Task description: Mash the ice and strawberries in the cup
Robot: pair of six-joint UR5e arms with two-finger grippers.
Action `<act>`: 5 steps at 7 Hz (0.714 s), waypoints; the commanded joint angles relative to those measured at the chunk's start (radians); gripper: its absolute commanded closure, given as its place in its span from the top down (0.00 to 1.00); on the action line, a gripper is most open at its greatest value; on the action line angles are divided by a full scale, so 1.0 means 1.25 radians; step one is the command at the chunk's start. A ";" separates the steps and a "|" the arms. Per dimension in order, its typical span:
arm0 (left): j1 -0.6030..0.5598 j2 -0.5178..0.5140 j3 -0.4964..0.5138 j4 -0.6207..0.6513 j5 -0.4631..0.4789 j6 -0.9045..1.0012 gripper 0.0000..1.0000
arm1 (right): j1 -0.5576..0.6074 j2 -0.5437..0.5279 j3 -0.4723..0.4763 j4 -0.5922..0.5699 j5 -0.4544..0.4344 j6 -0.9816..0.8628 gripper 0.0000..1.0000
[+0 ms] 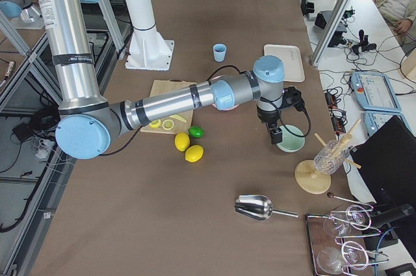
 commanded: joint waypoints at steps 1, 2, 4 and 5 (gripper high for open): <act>0.000 -0.004 0.004 -0.011 0.002 0.008 0.98 | 0.000 0.001 0.002 0.001 -0.004 0.000 1.00; 0.000 -0.006 0.002 -0.008 0.001 0.006 0.98 | 0.000 0.004 0.002 0.002 -0.003 0.000 1.00; 0.001 -0.001 0.008 -0.010 -0.001 0.006 0.98 | -0.004 0.009 -0.002 0.001 -0.006 0.000 1.00; 0.000 0.001 0.005 -0.010 -0.002 0.007 0.98 | -0.004 0.010 -0.002 0.001 -0.006 0.001 1.00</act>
